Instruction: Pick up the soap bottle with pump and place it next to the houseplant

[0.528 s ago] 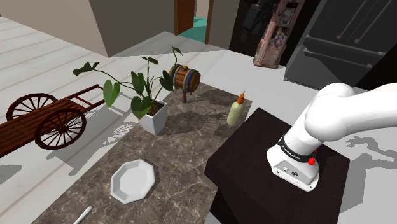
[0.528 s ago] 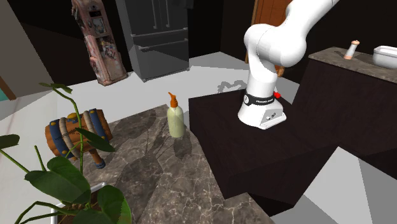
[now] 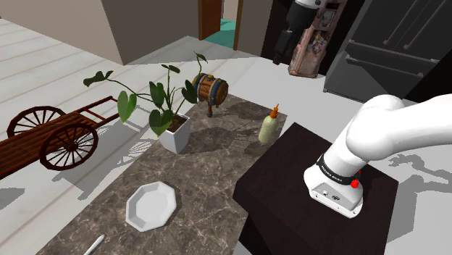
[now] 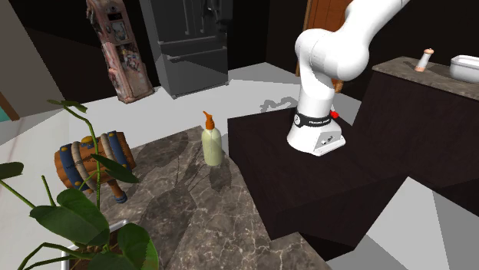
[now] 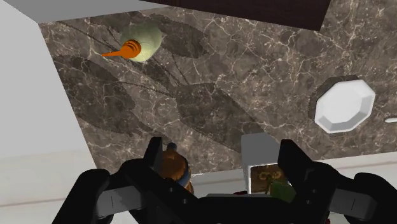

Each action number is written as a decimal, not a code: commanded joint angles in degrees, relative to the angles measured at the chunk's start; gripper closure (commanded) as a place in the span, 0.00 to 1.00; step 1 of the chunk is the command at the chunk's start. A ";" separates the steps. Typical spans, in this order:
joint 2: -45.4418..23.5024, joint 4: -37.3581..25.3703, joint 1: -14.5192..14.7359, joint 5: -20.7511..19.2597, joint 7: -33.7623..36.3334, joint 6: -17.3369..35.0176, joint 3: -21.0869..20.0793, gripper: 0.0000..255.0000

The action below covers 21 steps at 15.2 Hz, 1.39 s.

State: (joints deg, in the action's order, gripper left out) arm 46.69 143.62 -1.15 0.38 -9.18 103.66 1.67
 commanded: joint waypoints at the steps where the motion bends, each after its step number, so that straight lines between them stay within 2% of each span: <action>1: -0.96 2.48 -0.63 -0.86 -1.70 2.88 1.58 0.00; 11: -11.04 11.35 -4.06 -4.95 -10.14 18.74 9.84 0.00; 17: -21.84 13.17 -5.39 -6.18 -15.86 29.50 15.28 0.00; 21: -30.78 12.78 -5.38 -5.16 -20.62 36.71 19.06 0.00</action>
State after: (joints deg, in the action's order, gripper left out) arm 18.24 156.35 -6.47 -5.06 -28.41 138.31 19.67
